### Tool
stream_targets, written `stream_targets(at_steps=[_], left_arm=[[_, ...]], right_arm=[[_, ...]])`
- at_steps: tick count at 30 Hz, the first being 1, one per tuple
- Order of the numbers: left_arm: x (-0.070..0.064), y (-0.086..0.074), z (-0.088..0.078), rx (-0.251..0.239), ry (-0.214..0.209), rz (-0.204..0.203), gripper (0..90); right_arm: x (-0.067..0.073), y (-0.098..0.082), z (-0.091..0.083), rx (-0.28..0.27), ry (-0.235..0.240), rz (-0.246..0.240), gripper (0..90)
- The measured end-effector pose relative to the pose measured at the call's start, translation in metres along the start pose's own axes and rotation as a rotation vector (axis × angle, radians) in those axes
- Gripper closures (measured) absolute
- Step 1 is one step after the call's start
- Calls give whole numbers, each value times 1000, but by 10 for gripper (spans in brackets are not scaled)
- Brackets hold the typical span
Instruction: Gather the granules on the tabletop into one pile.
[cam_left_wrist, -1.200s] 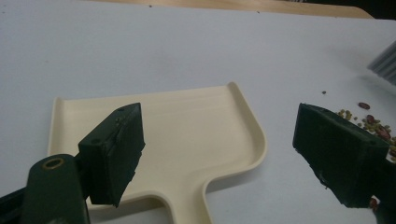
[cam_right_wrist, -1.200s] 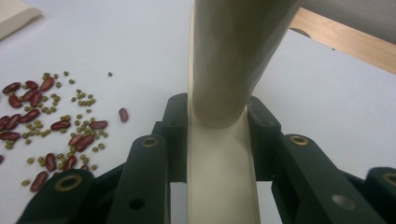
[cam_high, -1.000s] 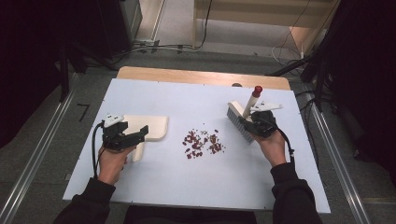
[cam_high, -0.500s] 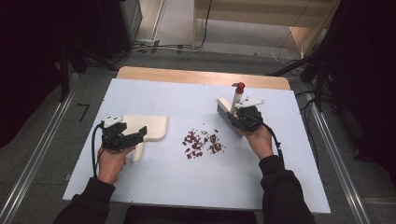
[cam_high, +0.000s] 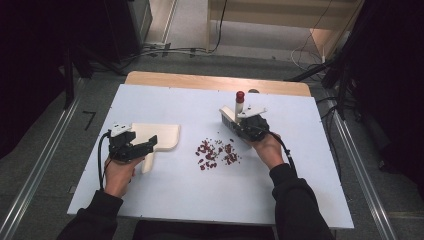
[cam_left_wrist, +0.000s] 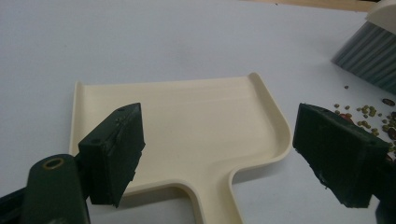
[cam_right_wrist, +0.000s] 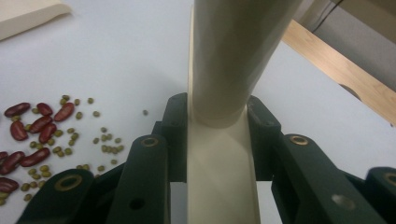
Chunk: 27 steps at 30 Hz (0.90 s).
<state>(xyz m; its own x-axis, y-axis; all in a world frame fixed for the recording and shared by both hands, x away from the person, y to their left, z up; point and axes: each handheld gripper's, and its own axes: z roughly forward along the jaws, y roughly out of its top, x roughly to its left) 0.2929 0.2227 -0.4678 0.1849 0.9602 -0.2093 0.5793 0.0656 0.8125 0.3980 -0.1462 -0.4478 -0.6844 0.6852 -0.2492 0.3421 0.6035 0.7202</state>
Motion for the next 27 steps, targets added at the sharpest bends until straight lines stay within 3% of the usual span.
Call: stream_targets(at_steps=[6,11,15,23,27], left_arm=[[1,0,0,1,-3,-2,175],[0,0,0,6,-7,-1,175],[0,0,-1,4,-9,-5,175],[0,0,-1,5,-13,-6,175],[0,0,-1,5,-15,-9,175]], right_arm=[[16,2,0,6,34,-68,641],[26,3,-5,-10,78,-85,642],[37,-1,-8,-11,97,-142,642],[48,-7,-20,-30,147,-170,642],[52,-9,-24,-39,135,-213,642]])
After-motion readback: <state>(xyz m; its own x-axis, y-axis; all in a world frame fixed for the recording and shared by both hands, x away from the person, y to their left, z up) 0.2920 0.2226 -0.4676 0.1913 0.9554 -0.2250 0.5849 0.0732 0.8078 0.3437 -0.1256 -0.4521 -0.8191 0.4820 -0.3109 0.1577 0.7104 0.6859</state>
